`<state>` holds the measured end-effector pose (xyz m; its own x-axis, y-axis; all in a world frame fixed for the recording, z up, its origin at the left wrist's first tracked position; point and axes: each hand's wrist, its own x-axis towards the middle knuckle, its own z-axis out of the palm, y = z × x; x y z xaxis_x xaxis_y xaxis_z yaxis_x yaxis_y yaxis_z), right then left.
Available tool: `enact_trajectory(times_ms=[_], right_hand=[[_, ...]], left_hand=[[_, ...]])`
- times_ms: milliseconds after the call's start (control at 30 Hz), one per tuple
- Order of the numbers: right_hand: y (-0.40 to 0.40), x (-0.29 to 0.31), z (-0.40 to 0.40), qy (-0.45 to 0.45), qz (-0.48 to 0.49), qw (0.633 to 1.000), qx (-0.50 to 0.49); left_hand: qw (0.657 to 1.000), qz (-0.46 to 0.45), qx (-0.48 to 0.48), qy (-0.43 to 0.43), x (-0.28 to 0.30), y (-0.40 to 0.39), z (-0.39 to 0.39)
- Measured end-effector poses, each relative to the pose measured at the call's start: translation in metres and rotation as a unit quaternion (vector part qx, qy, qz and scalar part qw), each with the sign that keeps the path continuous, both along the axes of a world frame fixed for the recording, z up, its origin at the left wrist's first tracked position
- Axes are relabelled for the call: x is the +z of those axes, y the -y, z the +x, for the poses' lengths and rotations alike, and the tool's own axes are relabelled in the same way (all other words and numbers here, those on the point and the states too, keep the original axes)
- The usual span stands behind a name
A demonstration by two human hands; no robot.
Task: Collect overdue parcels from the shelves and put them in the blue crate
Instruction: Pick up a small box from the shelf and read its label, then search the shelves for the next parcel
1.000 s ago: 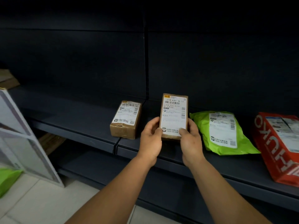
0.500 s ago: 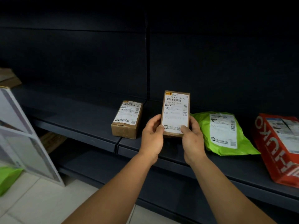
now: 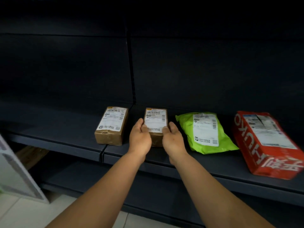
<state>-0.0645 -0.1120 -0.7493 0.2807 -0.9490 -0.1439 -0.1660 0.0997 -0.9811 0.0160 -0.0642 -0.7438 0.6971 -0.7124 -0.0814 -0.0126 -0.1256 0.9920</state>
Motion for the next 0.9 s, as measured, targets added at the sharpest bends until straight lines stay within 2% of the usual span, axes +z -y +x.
enact_trajectory(times_ms=[167, 300, 433, 533, 700, 900], right_hand=[[0.003, 0.011, -0.008, -0.019, -0.076, 0.997, -0.005], [0.009, 0.025, -0.023, -0.012, -0.142, 0.989, -0.035], [0.020, 0.037, -0.050, -0.021, -0.188, 0.979, -0.077], [0.033, 0.036, -0.073, -0.044, -0.195, 0.974, -0.108], [0.056, 0.022, -0.105, -0.104, -0.161, 0.971, -0.145], [0.066, 0.006, -0.127, -0.153, -0.079, 0.976, -0.133]], left_hand=[[0.993, -0.019, 0.010, 0.115, 0.015, 0.006, -0.010], [0.986, -0.050, -0.017, 0.160, 0.027, 0.016, -0.031], [0.986, -0.077, -0.078, 0.126, 0.027, 0.031, -0.057], [0.987, -0.057, -0.114, 0.093, 0.019, 0.042, -0.071], [0.989, -0.007, -0.131, 0.061, 0.003, 0.048, -0.081], [0.989, 0.037, -0.144, 0.008, -0.008, 0.049, -0.084]])
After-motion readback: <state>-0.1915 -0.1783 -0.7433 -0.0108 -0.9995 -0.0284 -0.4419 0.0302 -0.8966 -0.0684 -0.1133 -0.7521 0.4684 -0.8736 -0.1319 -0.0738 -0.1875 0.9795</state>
